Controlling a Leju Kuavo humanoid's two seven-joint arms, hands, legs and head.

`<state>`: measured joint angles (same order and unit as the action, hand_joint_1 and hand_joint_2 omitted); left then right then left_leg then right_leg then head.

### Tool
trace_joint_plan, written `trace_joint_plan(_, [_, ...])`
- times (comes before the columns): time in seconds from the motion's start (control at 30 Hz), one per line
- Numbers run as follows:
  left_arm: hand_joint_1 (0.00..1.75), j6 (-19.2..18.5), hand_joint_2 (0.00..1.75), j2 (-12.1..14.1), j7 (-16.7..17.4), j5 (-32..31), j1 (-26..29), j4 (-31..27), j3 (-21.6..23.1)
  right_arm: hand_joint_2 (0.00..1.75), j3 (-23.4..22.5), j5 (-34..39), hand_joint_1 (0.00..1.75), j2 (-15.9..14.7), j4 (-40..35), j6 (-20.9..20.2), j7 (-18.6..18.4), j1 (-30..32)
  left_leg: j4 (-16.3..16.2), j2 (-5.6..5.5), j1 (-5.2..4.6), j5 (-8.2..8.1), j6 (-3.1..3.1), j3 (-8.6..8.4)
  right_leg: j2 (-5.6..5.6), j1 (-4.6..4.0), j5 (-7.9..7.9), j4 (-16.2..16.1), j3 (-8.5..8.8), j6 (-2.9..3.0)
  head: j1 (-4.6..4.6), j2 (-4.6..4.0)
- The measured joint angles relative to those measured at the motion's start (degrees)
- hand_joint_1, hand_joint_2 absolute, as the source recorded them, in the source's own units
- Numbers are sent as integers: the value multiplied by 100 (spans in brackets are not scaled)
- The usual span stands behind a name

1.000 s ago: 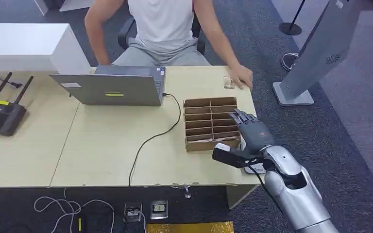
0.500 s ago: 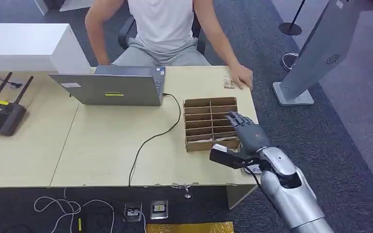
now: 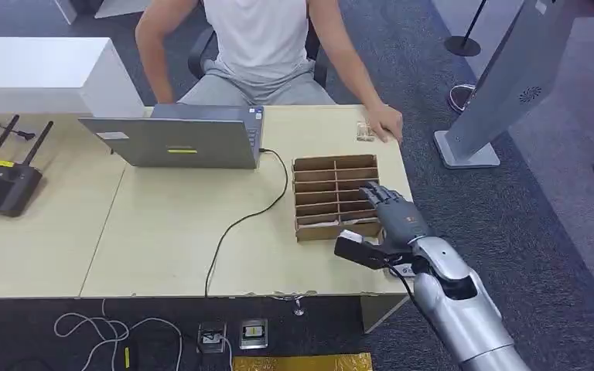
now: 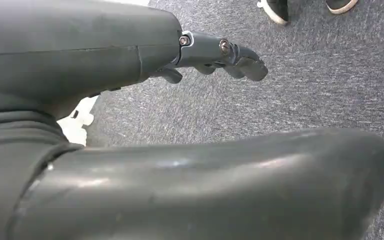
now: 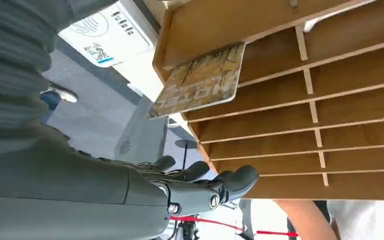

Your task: Pass the card to the sensor for recognition and then transmit it.

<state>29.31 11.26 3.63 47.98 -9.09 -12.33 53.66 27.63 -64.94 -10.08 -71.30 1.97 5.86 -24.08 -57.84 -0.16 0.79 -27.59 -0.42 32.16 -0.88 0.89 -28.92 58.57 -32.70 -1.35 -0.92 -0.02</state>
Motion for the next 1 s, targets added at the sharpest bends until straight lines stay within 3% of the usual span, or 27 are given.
trace_joint_plan(0.03, [0, 0, 0, 0, 0, 0, 0, 0, 0, 175, -2, 15, 148, 0, 20, 2, -7, 0, 0, 0, 0, 0, 0, 0, 0, 0, 0, 0, 0, 0, -2, 0])
trace_joint_plan(0.07, [0, 0, 0, 0, 0, 0, 0, 0, 0, 175, 0, 22, 148, 0, 35, 2, -9, 0, 0, 0, 0, 0, 0, 0, 0, 0, 0, 0, 0, 0, 0, 0])
trace_joint_plan(0.1, [0, 2, 0, 0, 0, 0, 0, 0, 0, 175, -2, 33, 173, 0, 51, 2, -15, 0, 0, 0, 0, 0, 0, 0, 0, 0, 0, 0, 0, 0, -2, 0])
trace_joint_plan(1.0, [0, 55, 0, -13, 0, 59, 0, 0, 0, 175, -2, 267, 175, 61, 400, 57, 39, -86, 0, 0, 0, 0, 0, -2, 1, 0, 0, -1, 1, 0, 0, 0])
